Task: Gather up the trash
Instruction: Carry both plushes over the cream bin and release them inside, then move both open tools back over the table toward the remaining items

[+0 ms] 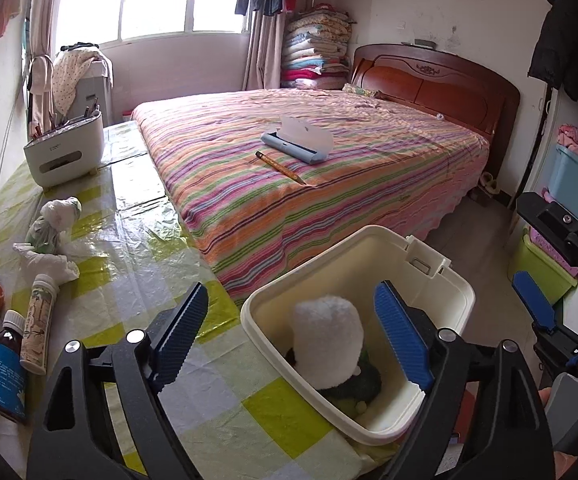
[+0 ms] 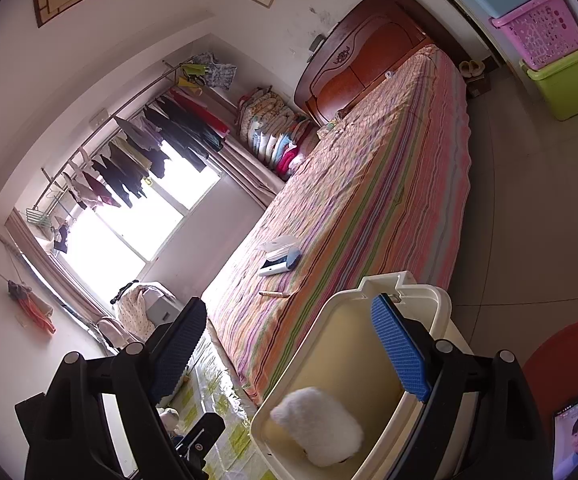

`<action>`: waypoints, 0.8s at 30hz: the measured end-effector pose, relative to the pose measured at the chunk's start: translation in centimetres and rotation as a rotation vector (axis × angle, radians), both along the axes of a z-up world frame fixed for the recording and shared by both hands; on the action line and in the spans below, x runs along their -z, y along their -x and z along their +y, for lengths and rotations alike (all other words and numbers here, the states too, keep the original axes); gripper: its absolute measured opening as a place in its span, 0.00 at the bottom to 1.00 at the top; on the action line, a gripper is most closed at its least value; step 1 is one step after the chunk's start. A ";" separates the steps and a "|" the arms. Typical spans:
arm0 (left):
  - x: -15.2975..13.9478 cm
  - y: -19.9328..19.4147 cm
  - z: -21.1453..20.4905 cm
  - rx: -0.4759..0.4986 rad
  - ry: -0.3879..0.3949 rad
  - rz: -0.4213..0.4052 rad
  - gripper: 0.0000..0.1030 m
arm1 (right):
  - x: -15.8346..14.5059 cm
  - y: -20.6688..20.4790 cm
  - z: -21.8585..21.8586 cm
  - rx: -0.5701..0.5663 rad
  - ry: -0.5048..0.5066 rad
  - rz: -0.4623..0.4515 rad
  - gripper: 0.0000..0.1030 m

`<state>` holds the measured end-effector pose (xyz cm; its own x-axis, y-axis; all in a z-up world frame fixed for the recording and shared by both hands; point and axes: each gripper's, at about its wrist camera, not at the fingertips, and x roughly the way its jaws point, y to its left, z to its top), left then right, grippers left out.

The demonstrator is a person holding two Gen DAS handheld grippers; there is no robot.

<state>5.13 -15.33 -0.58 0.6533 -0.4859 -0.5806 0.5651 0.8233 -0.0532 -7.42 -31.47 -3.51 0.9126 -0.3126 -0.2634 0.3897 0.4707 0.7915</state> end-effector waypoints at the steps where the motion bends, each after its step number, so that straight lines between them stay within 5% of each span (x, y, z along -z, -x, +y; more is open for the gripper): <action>1: -0.2 0.1 0.1 0.002 -0.007 -0.008 0.83 | 0.0 -0.1 0.0 -0.002 0.002 0.002 0.80; 24: -1.1 -0.5 3.6 -0.083 -0.051 -0.036 0.85 | -0.3 -2.0 0.7 -0.085 0.043 0.044 0.80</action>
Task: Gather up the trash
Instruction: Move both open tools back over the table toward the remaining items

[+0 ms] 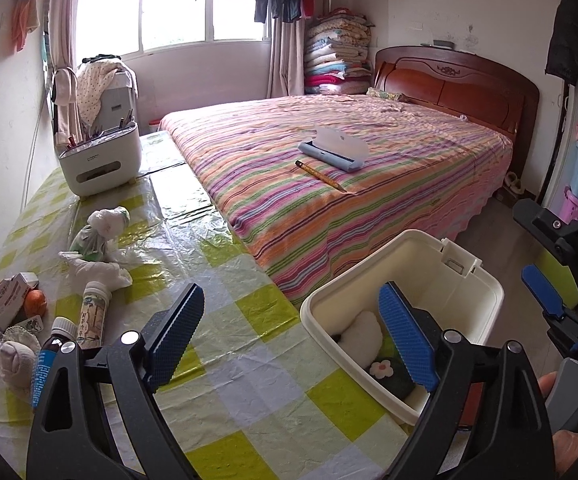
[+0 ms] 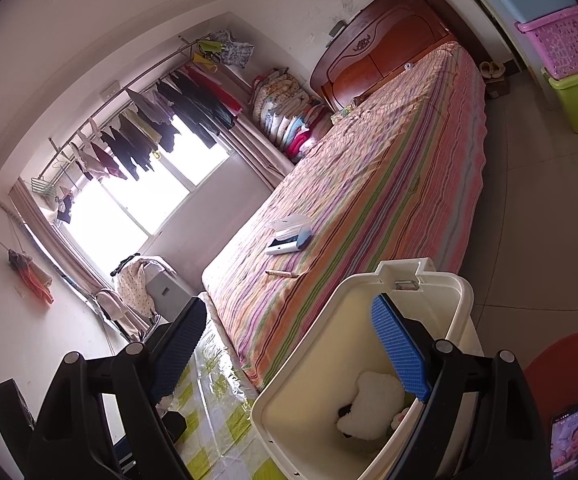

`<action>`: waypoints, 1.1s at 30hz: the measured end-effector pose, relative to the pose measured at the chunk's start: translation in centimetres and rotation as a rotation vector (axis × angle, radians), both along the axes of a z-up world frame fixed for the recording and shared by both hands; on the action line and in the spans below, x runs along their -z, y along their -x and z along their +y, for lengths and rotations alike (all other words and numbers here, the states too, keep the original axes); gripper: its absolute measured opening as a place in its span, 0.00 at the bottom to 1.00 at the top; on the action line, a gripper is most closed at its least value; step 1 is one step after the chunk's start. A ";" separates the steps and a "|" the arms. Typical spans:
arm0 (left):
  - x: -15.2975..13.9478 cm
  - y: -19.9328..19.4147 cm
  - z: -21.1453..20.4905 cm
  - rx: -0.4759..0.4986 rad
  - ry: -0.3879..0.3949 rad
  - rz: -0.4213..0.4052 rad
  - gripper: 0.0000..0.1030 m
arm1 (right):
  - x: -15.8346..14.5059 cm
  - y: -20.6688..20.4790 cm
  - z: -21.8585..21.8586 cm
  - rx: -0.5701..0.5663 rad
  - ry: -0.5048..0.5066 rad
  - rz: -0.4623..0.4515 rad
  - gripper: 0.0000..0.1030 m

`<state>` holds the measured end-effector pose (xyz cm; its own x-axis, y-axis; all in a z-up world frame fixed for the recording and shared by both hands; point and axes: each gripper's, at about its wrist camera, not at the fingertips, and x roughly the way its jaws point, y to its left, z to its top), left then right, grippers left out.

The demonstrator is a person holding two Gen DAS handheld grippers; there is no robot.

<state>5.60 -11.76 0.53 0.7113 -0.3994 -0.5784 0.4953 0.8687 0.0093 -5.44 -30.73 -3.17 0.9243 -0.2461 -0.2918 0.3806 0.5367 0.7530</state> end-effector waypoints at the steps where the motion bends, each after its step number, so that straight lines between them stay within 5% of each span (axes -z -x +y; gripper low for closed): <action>1: 0.1 -0.2 0.3 -0.007 0.005 0.007 0.85 | 0.0 -0.1 0.0 -0.004 0.000 0.002 0.80; 18: -0.3 -1.6 7.6 -0.159 0.001 0.051 0.85 | -0.5 -1.4 1.7 -0.052 0.044 0.023 0.80; 33: -0.5 -3.1 21.9 -0.422 0.153 0.173 0.85 | -1.5 -3.7 5.3 -0.173 0.098 0.037 0.80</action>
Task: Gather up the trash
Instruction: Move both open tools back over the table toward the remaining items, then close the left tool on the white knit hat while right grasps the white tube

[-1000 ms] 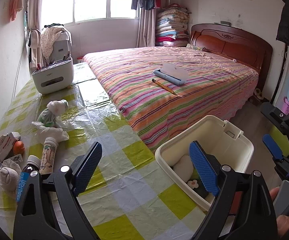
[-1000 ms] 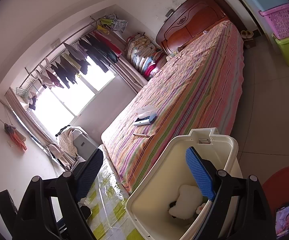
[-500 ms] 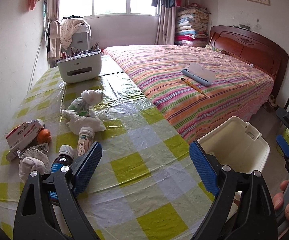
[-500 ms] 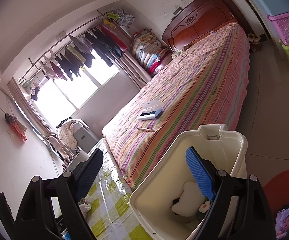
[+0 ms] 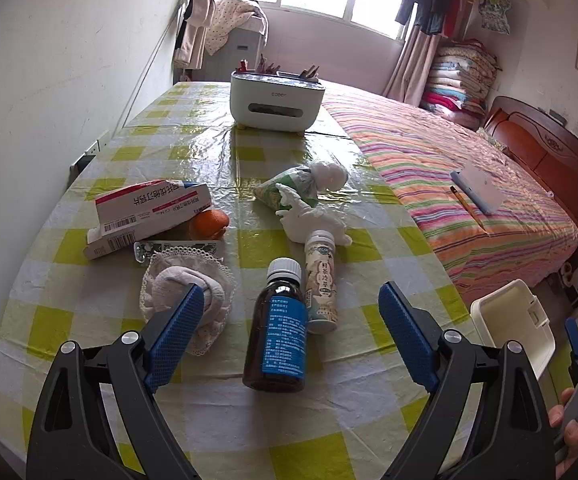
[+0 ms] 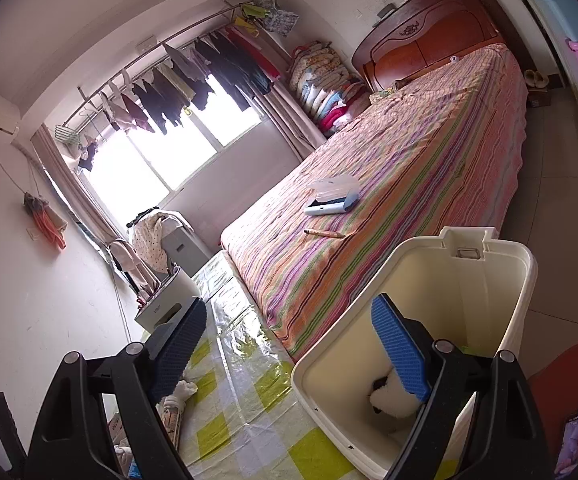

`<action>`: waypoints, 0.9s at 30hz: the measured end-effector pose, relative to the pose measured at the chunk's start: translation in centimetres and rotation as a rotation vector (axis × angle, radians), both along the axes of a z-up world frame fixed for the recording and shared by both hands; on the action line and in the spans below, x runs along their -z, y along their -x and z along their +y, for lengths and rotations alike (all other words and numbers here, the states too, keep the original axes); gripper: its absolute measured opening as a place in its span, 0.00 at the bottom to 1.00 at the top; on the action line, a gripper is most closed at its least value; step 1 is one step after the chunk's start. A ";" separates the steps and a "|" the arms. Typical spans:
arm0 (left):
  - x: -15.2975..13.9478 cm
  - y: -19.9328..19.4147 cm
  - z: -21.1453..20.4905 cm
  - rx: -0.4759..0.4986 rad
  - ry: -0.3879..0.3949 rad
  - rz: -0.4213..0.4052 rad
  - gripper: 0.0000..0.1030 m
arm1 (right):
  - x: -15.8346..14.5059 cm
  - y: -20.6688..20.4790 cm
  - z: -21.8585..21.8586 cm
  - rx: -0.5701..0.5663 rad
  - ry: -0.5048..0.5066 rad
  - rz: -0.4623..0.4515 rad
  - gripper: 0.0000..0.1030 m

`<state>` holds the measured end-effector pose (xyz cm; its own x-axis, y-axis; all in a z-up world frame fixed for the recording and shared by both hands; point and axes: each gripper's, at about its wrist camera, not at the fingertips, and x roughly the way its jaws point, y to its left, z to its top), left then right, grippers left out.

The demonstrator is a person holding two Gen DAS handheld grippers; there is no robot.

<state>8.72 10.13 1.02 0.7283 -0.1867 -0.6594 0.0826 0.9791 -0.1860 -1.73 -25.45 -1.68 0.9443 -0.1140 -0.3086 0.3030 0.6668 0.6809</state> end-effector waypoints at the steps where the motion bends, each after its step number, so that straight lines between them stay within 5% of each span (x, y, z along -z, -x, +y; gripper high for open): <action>1: 0.2 -0.3 0.9 -0.021 0.018 0.016 0.85 | -0.2 -0.2 0.5 -0.015 0.008 0.001 0.80; 5: 1.3 -1.4 3.9 -0.080 0.108 0.084 0.85 | -0.6 -1.2 2.5 -0.084 0.040 0.010 0.80; 13: 3.8 -3.6 6.6 -0.125 0.170 0.192 0.85 | -1.0 -2.2 5.9 -0.180 0.091 0.025 0.80; 24: 5.4 -4.8 7.0 -0.138 0.160 0.222 0.83 | -0.8 -4.4 9.5 -0.286 0.135 0.091 0.80; 27: 5.9 -5.3 6.9 -0.126 0.158 0.235 0.73 | -0.6 -4.7 10.2 -0.307 0.138 0.105 0.80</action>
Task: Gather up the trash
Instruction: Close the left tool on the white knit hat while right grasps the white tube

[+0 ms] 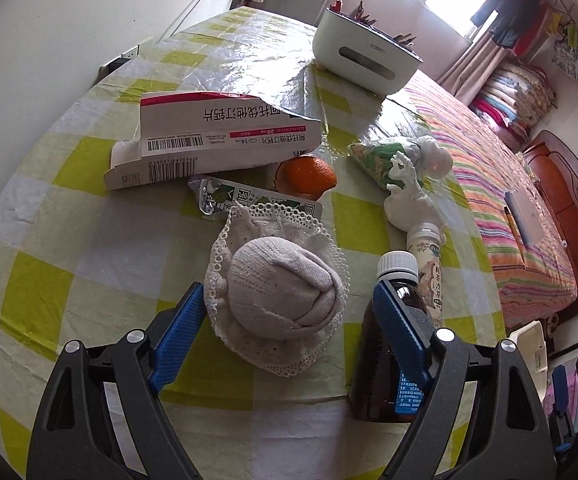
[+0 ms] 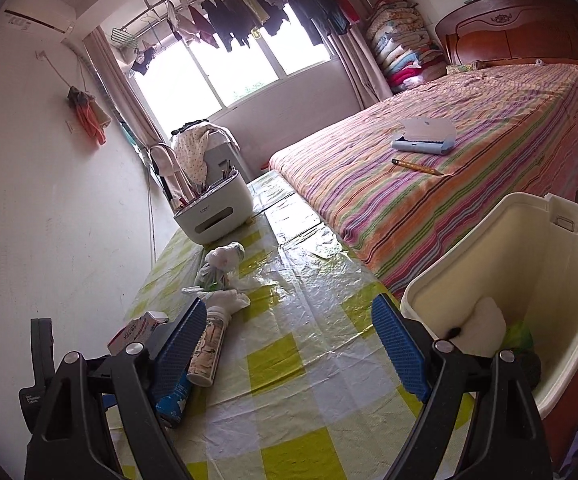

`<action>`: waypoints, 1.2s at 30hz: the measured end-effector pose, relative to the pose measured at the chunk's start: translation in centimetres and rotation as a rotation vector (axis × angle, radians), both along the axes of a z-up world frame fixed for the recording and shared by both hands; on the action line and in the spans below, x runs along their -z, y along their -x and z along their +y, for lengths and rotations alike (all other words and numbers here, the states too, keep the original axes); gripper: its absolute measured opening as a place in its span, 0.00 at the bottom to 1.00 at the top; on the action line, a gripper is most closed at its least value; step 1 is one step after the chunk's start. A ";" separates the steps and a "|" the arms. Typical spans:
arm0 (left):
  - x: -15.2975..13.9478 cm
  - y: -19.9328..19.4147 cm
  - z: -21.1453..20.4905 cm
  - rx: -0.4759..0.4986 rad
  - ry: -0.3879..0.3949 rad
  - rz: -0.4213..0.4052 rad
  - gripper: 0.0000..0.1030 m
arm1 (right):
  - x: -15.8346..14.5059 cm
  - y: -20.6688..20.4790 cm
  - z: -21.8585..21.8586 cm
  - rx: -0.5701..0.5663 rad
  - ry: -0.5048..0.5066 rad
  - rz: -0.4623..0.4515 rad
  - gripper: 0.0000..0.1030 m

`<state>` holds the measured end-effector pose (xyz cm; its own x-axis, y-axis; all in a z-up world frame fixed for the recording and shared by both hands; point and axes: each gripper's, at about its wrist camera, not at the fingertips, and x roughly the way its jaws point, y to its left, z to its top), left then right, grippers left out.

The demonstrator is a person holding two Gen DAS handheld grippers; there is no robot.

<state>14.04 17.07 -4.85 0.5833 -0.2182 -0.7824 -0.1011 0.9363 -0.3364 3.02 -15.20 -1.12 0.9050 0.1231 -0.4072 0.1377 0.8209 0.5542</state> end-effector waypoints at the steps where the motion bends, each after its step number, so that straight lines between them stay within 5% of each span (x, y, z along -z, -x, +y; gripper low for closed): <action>1: 0.2 -0.2 0.0 0.006 0.003 0.008 0.62 | 0.0 0.0 0.2 -0.002 0.003 0.001 0.80; 15: 0.4 0.3 1.0 0.004 0.088 -0.003 0.52 | 1.1 -5.0 4.8 -0.160 0.027 0.112 0.80; 25: -1.0 1.9 0.9 0.018 0.076 -0.051 0.52 | 2.3 -11.3 9.0 -0.247 0.150 0.264 0.78; 36: -1.3 2.8 1.2 0.036 0.092 -0.054 0.52 | 3.4 -13.4 12.4 -0.305 0.269 0.339 0.70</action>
<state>11.24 18.23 -3.56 0.6145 -0.3097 -0.7256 -0.0471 0.9037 -0.4256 16.37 -2.81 -4.50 0.6564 0.2111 -0.7243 0.0055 0.9587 0.2843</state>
